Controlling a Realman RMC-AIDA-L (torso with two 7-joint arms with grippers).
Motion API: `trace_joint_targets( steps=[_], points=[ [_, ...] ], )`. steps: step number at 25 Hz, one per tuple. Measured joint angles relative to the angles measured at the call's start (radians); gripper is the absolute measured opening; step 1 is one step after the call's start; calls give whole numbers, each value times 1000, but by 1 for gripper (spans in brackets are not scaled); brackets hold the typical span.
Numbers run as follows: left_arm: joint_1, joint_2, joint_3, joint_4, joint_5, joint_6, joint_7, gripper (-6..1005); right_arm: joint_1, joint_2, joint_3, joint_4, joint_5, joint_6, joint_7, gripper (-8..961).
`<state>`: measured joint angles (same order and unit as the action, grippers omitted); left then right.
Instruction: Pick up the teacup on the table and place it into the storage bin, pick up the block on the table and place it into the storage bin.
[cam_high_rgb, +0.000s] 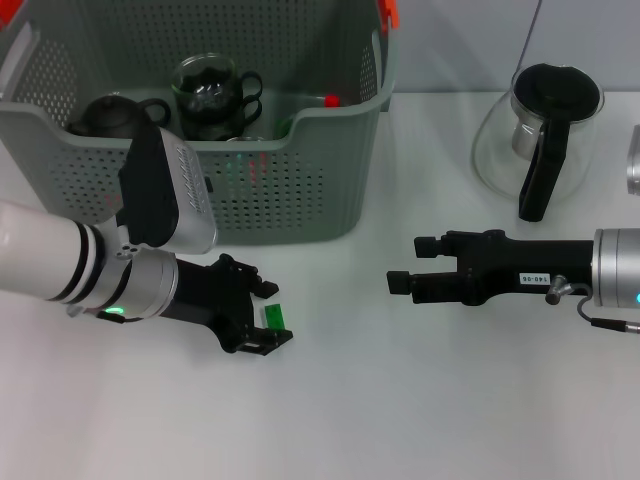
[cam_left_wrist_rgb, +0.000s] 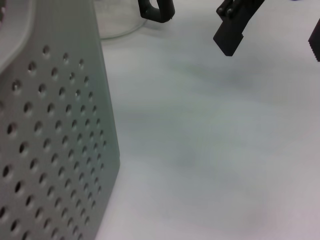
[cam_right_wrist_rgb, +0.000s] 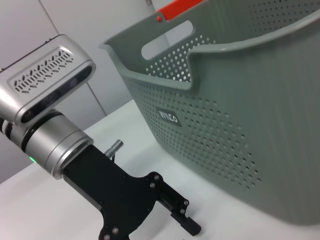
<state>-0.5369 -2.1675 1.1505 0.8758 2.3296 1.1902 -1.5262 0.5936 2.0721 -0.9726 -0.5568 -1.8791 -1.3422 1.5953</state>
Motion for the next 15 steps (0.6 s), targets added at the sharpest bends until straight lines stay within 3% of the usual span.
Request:
trace_joint_targets(
  steps=[5,11,15],
  points=[
    [-21,5,0,-35,1,0,-9,631,1,0,0,-1,0,0,0,883],
    [-36,10,-10,-55,1,9,-14,442,0,0,0,-3,2,0,0,884],
    [-38,11,-11,-43,1,23,-39,419,0,-1,0,-3,3,0,0,883]
  ],
)
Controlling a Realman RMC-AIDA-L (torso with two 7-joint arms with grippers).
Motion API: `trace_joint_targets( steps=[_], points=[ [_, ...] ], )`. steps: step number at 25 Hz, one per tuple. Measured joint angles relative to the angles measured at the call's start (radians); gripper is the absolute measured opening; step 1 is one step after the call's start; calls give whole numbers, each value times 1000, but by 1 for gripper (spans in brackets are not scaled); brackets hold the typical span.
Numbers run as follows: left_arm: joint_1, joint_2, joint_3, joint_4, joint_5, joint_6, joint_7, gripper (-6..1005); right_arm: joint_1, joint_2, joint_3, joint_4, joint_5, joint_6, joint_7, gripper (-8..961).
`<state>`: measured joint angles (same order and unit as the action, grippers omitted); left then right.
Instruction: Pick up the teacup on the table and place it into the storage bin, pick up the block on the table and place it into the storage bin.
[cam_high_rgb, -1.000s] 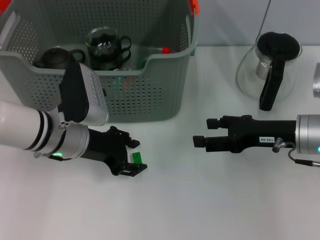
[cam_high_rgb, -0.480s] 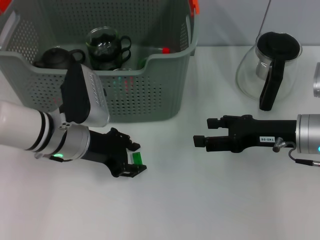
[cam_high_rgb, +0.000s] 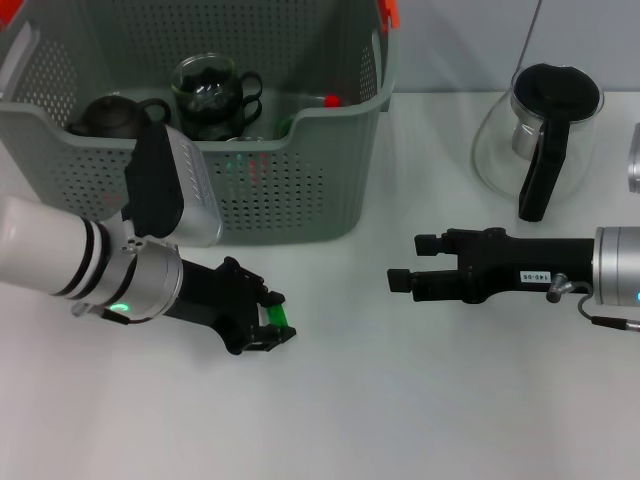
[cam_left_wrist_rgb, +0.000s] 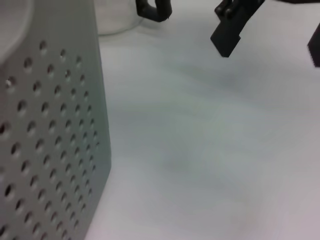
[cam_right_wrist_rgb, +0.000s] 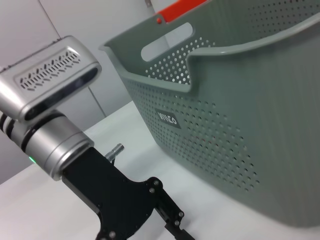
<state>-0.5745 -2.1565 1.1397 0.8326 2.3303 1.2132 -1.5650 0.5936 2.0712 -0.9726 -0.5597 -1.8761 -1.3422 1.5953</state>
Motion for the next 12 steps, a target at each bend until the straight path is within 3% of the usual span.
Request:
trace_joint_targets(
  steps=[3,6,9,11,12],
  points=[
    [1,1,-8,31,0,45,-27,413,0,-2,0,2,0,0,0,883],
    [4,2,-59,105,-15,178,-83,414,0,-3,0,3,1,0,2,882],
    [-11,6,-195,177,-71,405,-150,414,0,-5,0,3,-2,-2,6,883],
    [-42,24,-341,190,-150,584,-198,414,0,-6,0,3,-2,-4,6,883],
    [-48,29,-368,190,-164,607,-205,414,-1,-6,0,3,-2,-5,5,884]
  ],
)
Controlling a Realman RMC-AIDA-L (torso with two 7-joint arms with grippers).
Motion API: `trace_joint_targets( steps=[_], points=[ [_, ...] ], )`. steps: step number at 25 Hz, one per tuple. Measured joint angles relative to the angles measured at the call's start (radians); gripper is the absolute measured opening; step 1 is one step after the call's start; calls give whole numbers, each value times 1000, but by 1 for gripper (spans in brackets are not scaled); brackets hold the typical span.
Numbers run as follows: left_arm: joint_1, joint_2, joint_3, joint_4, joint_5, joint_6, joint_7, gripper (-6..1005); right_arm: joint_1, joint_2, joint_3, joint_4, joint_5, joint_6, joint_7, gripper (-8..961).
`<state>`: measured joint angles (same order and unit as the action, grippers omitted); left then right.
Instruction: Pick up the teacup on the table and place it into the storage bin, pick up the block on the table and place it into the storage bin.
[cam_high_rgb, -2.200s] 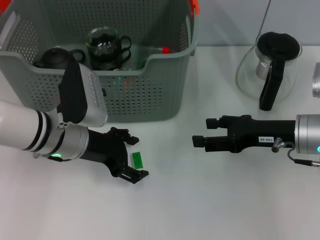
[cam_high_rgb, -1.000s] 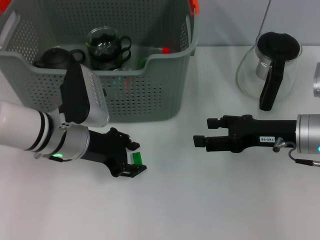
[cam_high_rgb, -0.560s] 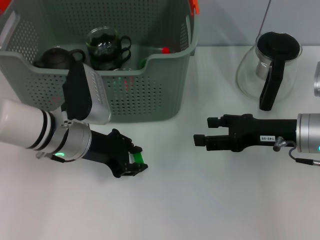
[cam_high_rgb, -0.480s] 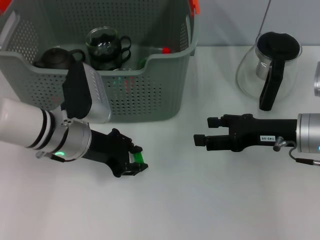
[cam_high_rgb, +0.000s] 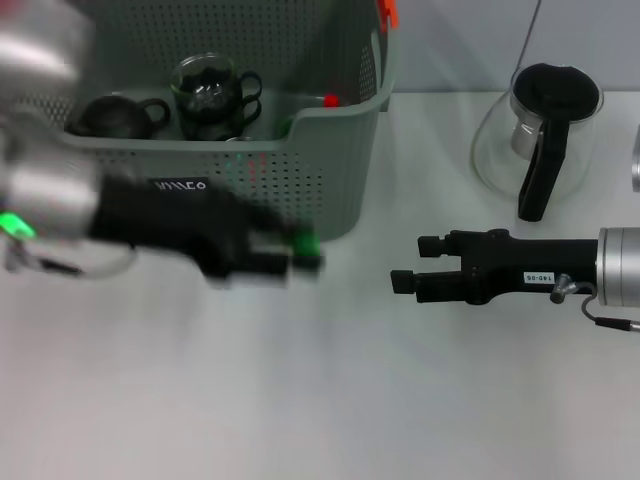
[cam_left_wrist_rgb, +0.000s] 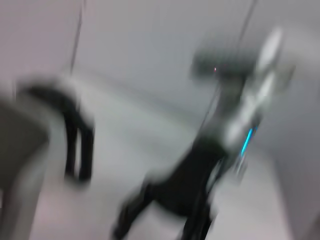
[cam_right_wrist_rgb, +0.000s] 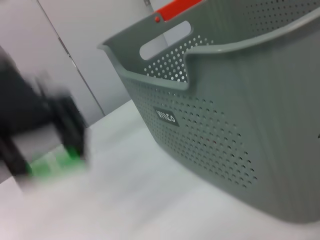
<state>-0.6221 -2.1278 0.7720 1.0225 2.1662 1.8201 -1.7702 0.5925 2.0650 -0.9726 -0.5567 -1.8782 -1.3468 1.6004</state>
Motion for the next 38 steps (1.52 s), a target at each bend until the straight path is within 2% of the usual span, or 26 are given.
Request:
trace_joint_targets(
  steps=[1,3,5,7,9,12,14,17,19,21,23,25,29,31,34,38],
  points=[
    [-21,19,-88,-1,-50,63,-25,414,0,0,0,0,0,-1,-1,884],
    [-48,61,-200,-3,-135,109,-65,413,0,0,-2,0,0,-2,-3,884],
    [-67,95,-249,-5,-176,86,-90,413,0,0,-5,0,-1,-3,-4,884],
    [-90,130,-257,-10,-168,-28,-122,413,2,0,-7,0,-1,-5,-4,884],
    [-114,148,-247,-21,-124,-165,-145,415,4,1,-8,-3,-1,-8,-5,885],
    [-142,152,-225,-58,-59,-330,-156,420,8,5,-8,-7,-1,-11,-5,885],
    [-154,152,-196,-80,-27,-412,-172,423,11,7,-8,-10,-1,-16,-6,885],
    [-155,143,-162,-78,1,-488,-205,554,14,7,-7,-11,-1,-26,-6,885],
    [-146,139,-160,-46,3,-490,-238,642,15,4,-3,-11,1,-35,-6,885],
    [-131,137,-169,0,-13,-446,-270,682,15,1,-2,-11,3,-41,-7,884],
    [-102,131,-201,73,-76,-321,-285,723,15,-1,-2,-11,4,-45,-7,884],
    [-59,118,-240,131,-183,-146,-254,763,14,-2,-1,-11,4,-46,-10,884],
    [42,89,-259,155,-354,164,-82,844,12,-1,0,-8,5,-48,-31,882],
    [96,66,-237,155,-344,218,8,883,11,3,0,-5,5,-55,-54,883],
    [170,27,-194,139,-245,227,153,942,8,8,-1,-2,5,-80,-114,884],
    [221,-2,-172,78,-108,209,300,961,2,23,0,-1,6,-144,-230,884]
  ],
)
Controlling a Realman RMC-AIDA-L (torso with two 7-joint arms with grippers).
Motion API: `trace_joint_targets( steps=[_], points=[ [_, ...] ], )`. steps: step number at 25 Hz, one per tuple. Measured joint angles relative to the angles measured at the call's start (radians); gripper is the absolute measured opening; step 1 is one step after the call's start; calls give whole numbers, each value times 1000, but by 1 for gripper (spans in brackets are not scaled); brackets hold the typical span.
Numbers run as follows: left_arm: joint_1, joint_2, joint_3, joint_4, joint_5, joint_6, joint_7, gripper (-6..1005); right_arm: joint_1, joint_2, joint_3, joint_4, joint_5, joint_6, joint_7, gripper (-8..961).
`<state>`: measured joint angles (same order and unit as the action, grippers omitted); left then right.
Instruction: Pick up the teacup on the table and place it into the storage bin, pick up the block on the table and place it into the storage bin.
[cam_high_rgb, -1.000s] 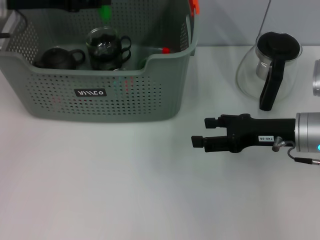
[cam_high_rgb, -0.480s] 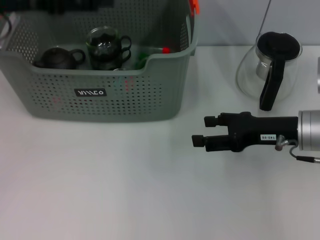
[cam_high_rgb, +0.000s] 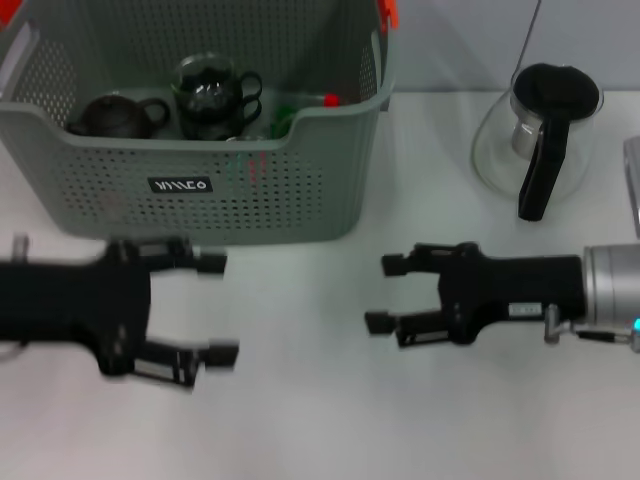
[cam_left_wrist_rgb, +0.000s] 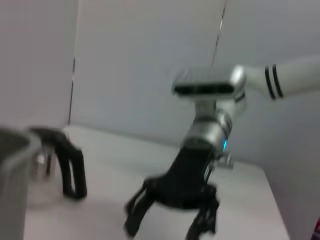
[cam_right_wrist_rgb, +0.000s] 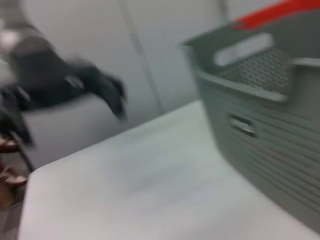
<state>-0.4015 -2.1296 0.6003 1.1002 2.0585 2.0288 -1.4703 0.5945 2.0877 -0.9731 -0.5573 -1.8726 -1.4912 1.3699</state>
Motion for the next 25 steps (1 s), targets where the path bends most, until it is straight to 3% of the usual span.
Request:
trace_joint_targets(
  steps=[6,14,25],
  points=[
    [3,0,-10,-139,124,-176,32,961,35,12,-8,50,9,-33,-129,883],
    [-45,4,2,-275,180,-381,43,961,77,12,-42,94,6,59,-192,883],
    [-76,7,3,-328,178,-450,60,961,79,12,-52,132,6,153,-221,883]
  ],
)
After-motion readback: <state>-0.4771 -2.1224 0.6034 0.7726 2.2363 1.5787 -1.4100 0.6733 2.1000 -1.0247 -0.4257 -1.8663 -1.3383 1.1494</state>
